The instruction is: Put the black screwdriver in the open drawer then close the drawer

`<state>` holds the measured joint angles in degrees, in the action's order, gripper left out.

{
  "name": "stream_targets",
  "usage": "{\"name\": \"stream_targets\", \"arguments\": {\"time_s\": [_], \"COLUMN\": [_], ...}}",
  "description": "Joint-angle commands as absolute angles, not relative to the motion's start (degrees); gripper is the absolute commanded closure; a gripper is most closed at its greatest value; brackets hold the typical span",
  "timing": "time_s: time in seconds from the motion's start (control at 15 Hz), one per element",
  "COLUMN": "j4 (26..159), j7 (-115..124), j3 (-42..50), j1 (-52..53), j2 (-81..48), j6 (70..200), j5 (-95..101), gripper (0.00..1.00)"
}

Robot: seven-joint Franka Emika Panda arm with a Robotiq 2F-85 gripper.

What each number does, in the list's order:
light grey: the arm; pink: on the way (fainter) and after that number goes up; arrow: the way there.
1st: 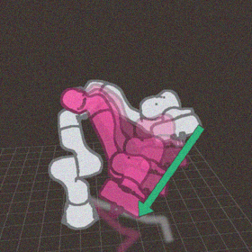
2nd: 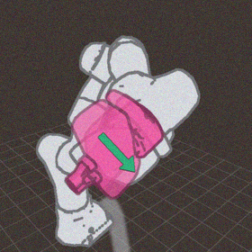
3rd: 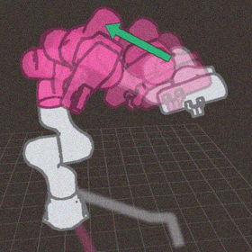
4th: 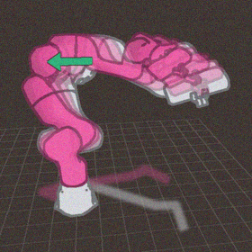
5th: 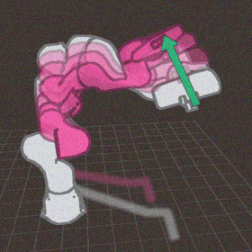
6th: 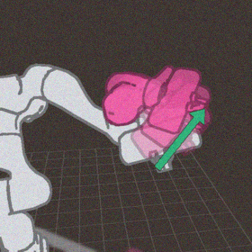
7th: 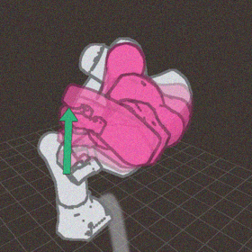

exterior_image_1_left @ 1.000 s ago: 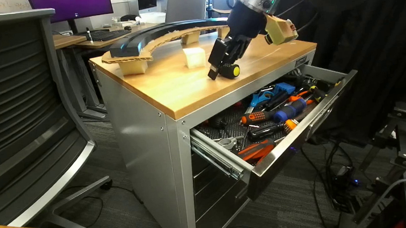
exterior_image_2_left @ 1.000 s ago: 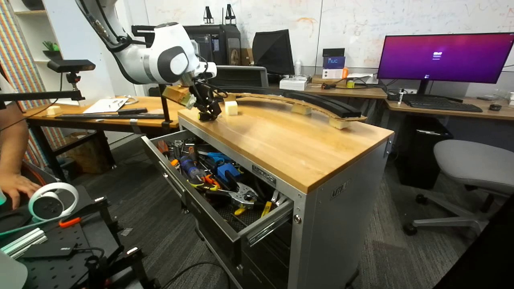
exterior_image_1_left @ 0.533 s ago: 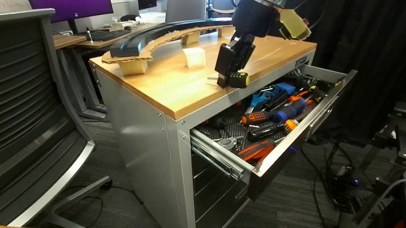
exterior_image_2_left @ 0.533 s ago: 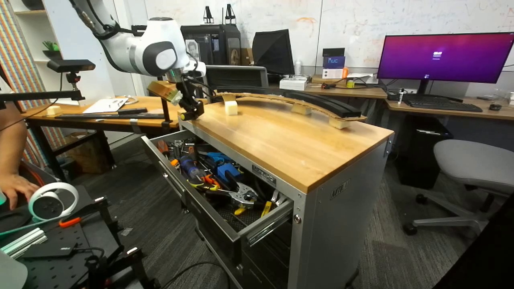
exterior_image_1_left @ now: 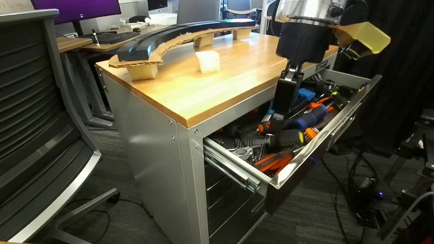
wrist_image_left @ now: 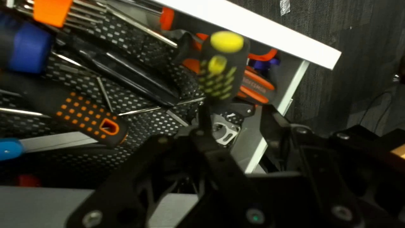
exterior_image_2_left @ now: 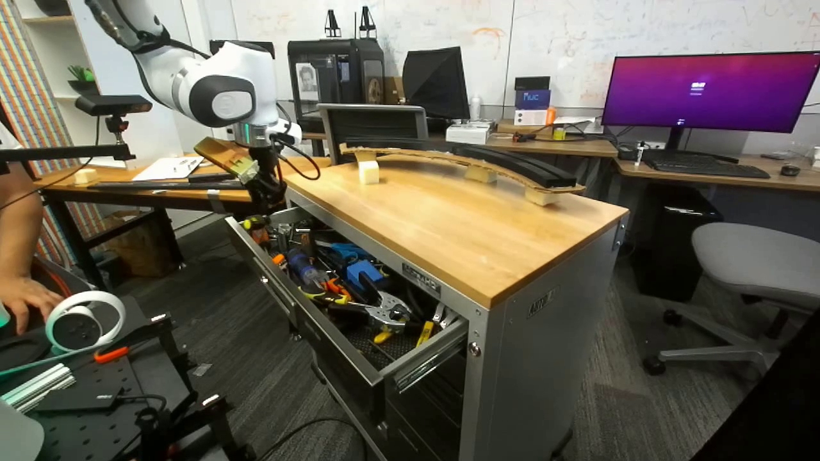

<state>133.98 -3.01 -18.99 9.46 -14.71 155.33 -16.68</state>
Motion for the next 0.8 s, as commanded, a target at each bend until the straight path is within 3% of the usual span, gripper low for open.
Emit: {"name": "stream_targets", "arguments": {"time_s": [0.0,0.2,0.53,0.73], "j4": [136.67,138.17,139.51,139.35], "j7": [-1.67,0.55,8.97,11.27], "j3": [-16.63,-14.59,-11.74,-10.84], "j1": [10.75,10.95,10.48,10.61], "j2": [-13.75,-12.80,-11.57,-11.00], "j6": [162.11,158.94,140.74,138.21], "j5": [-13.51,-10.18,-9.79,-9.57], "gripper": [0.22,0.01,0.00,0.00]}}
